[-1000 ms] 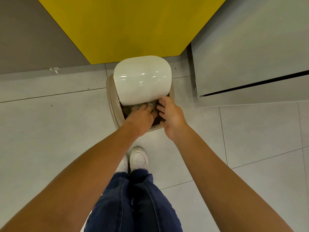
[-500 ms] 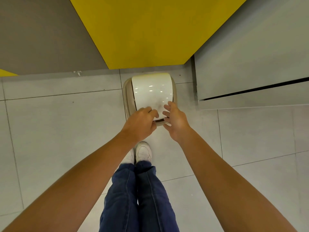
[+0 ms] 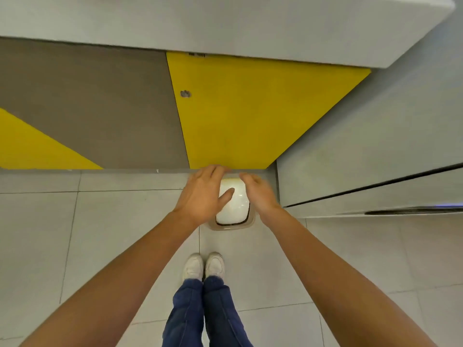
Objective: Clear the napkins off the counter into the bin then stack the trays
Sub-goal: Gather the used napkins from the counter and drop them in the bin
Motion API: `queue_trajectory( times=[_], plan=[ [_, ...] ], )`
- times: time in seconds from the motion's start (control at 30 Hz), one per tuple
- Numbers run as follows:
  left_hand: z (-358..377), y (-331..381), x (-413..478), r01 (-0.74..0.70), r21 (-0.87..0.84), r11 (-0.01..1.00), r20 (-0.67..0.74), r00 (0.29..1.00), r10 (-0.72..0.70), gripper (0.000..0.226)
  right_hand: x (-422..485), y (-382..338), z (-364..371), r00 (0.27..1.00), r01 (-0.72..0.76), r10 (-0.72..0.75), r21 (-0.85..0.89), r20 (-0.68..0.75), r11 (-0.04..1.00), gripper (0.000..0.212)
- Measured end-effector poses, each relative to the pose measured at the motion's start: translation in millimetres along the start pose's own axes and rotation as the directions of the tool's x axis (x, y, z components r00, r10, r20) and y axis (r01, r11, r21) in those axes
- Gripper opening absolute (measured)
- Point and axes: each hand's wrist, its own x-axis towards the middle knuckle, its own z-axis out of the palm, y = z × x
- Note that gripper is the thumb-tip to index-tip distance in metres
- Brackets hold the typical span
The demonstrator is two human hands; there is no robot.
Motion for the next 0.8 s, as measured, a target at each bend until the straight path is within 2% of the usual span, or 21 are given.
queue_trajectory(
  times=[0.27, 0.4, 0.53, 0.8],
  plan=[
    [-131.0, 55.1, -8.3, 0.035, -0.062, 0.997, -0.258, 0.965, -0.050, 0.050, -66.6, -108.9, -37.9, 0.952, 0.306, -0.305, -0.056, 0.015, 0.950, 0.036],
    [-182.3, 72.3, -15.9, -0.014, -0.039, 0.999, -0.343, 0.939, -0.001, 0.051, -92.2, -147.1, -44.0, 0.901, 0.434, -0.434, -0.026, -0.008, 0.901, 0.033],
    [-231.2, 84.1, -18.9, -0.051, 0.043, 0.998, -0.410, 0.910, 0.064, 0.054, -111.8, -184.9, -46.5, 0.825, 0.560, -0.563, -0.055, -0.048, 0.826, 0.040],
    [-305.1, 79.6, -5.3, -0.019, 0.091, 0.996, -0.510, 0.858, 0.063, 0.060, -126.1, -260.3, -43.3, 0.722, 0.686, -0.689, -0.072, -0.058, 0.724, 0.046]
  ],
)
